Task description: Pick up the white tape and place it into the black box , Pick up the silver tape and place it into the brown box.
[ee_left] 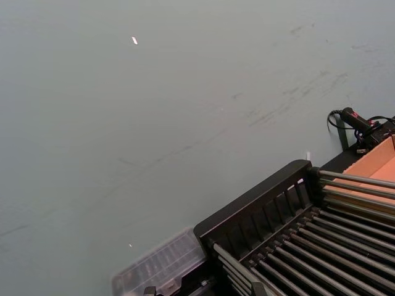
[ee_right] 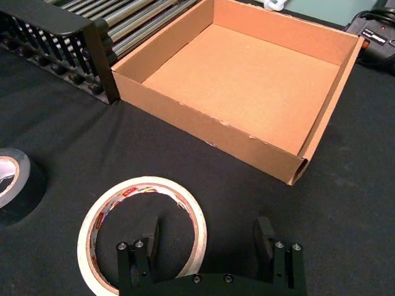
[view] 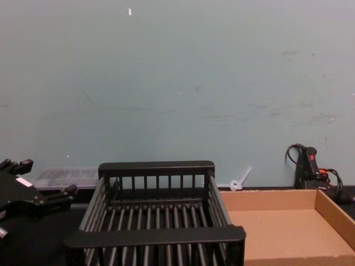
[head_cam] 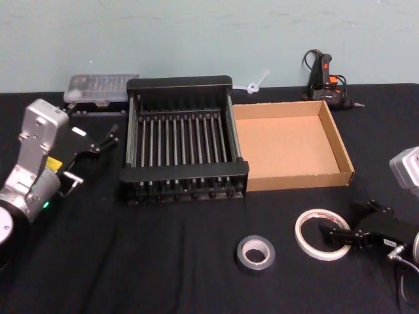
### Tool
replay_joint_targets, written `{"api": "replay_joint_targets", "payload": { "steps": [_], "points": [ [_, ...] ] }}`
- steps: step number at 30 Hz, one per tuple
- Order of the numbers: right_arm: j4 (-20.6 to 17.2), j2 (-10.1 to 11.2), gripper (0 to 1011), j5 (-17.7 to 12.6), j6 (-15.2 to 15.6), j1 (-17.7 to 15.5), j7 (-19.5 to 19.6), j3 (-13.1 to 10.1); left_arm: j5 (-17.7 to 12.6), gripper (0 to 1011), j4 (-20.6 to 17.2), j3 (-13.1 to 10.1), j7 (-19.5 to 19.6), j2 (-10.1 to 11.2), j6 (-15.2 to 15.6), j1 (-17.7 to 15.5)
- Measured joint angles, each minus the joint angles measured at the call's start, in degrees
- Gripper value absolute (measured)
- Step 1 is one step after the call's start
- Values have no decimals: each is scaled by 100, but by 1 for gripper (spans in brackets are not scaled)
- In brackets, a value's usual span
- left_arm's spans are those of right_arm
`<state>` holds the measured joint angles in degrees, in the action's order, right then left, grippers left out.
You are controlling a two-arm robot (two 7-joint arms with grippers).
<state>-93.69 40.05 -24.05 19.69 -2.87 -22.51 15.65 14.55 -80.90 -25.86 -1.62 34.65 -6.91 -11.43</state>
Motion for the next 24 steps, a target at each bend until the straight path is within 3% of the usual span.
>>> {"api": "replay_joint_targets", "payload": {
  "steps": [24],
  "points": [
    [4, -11, 1002, 54, 40, 11, -12, 9, 0, 1001, 0, 0, 0, 0, 0, 0]
  ]
}}
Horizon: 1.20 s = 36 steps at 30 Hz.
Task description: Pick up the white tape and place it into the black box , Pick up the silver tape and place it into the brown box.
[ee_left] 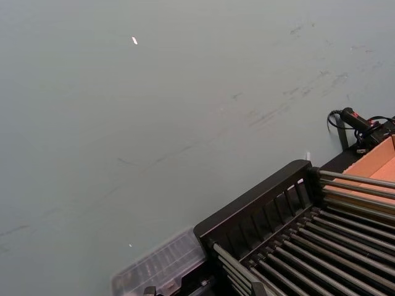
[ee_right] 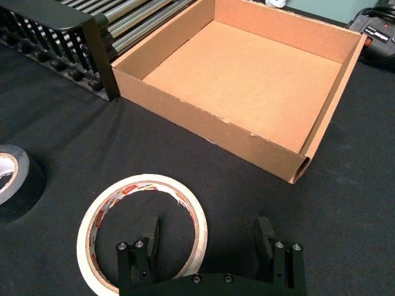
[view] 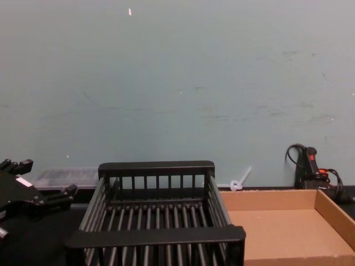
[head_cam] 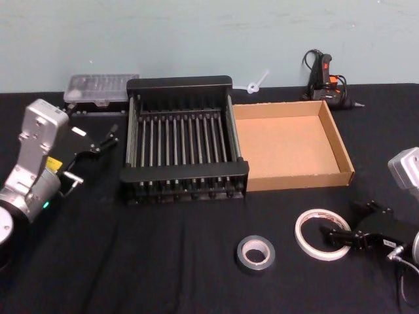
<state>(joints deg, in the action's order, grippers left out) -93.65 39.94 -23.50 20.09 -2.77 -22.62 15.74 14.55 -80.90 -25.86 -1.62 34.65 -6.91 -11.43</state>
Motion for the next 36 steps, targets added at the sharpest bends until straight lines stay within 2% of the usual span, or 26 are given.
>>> {"api": "replay_joint_targets", "payload": {
  "steps": [5, 9, 17, 18, 19, 24, 25, 28, 31, 32, 36],
  "points": [
    [-2, 3, 1002, -3, -1, 0, 0, 0, 0, 1001, 0, 0, 0, 0, 0, 0],
    [-2, 4, 931, -4, -3, 0, 0, 0, 0, 1001, 0, 0, 0, 0, 0, 0],
    [-3, 4, 710, -11, -7, 0, 0, 0, 0, 1002, 0, 0, 0, 0, 0, 0],
    [-2, 5, 651, -11, -8, 0, 0, 0, 0, 1001, 0, 0, 0, 0, 0, 0],
    [-2, 5, 651, -11, -8, 0, 0, 0, 0, 1001, 0, 0, 0, 0, 0, 0],
    [-2, 4, 448, -11, -8, 0, 1, 0, 0, 1001, 0, 0, 0, 0, 0, 0],
    [-2, 5, 448, -11, -8, 0, 1, 0, 0, 1001, 0, 0, 0, 0, 0, 0],
    [-2, 5, 329, -11, -8, 0, 1, 0, 0, 1001, 0, 0, 0, 0, 0, 0],
    [-2, 5, 268, -11, -8, 0, 1, 0, 0, 1001, 0, 0, 0, 0, 0, 0],
    [-2, 5, 214, -11, -8, 0, 0, 0, 0, 1001, 0, 0, 0, 0, 0, 0],
    [-2, 4, 105, -10, -8, 0, 1, 0, 0, 1002, 0, 0, 0, 0, 0, 0]
  ]
}}
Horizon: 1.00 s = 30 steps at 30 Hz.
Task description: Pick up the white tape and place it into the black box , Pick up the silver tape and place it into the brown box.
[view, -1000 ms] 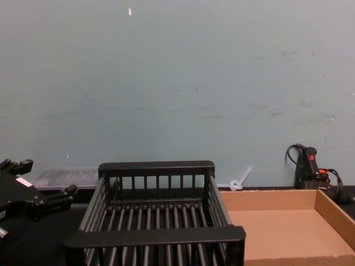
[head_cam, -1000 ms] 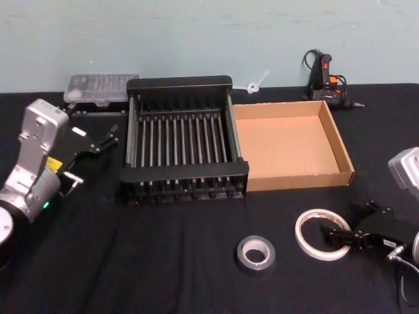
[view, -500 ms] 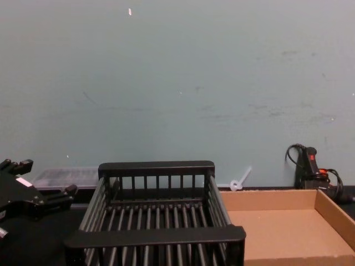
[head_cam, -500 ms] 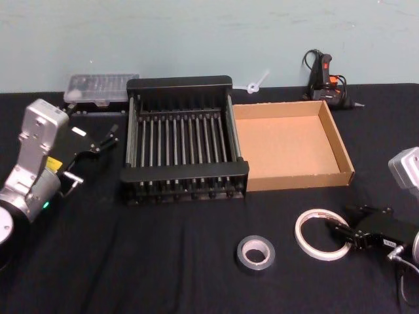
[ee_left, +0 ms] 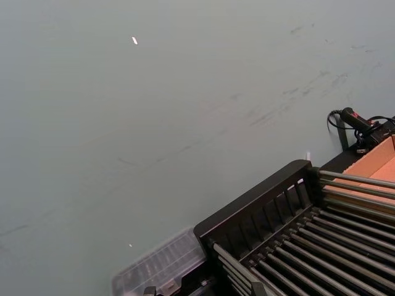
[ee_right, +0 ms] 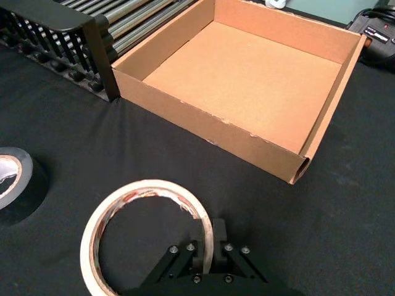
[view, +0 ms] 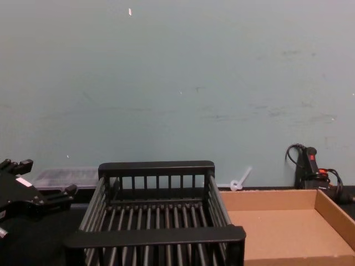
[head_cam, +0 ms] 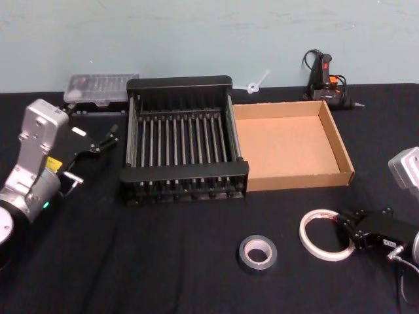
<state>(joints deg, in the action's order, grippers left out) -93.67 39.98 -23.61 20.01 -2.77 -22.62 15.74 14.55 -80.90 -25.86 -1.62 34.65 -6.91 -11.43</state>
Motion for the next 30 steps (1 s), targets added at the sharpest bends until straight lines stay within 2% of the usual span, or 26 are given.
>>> {"api": "replay_joint_targets", "payload": {
  "steps": [18, 30],
  "points": [
    [0, 0, 92, 0, 1, 0, 0, 0, 0, 1001, 0, 0, 0, 0, 0, 0],
    [-91, -22, 92, -50, -182, -14, -87, -97, 0, 1001, 0, 0, 0, 0, 0, 0]
  ]
}}
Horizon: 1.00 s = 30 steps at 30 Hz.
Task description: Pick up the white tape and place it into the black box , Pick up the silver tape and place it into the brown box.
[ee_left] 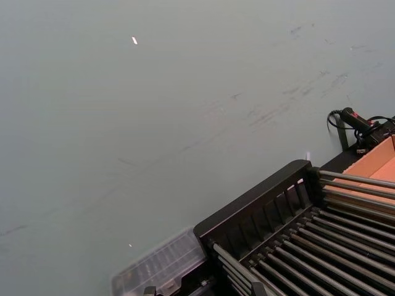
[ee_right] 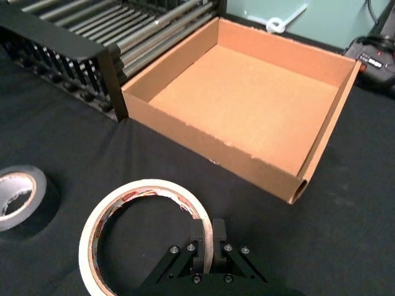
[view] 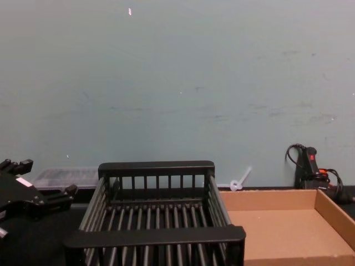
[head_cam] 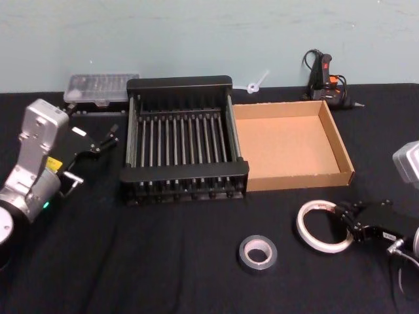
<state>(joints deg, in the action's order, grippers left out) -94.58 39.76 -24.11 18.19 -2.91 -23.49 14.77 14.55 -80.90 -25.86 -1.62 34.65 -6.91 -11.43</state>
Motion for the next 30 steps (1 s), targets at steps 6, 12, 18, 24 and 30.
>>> {"api": "replay_joint_targets", "payload": {
  "steps": [6, 12, 18, 24, 30],
  "points": [
    [-27, -50, 92, -14, -100, 78, 16, -64, 0, 1001, 0, 0, 0, 0, 0, 0],
    [-32, -122, 92, -4, -219, 221, 61, -107, 0, 1001, 0, 0, 0, 0, 0, 0],
    [74, -238, 92, 117, -369, 504, 100, -90, 0, 1001, 0, 0, 0, 0, 0, 0],
    [331, -417, 92, 302, -471, 879, 119, 14, 0, 1002, 0, 0, 0, 0, 0, 0],
    [586, -623, 92, 440, -560, 1272, 61, 131, 0, 1001, 0, 0, 0, 0, 0, 0]
  ]
}}
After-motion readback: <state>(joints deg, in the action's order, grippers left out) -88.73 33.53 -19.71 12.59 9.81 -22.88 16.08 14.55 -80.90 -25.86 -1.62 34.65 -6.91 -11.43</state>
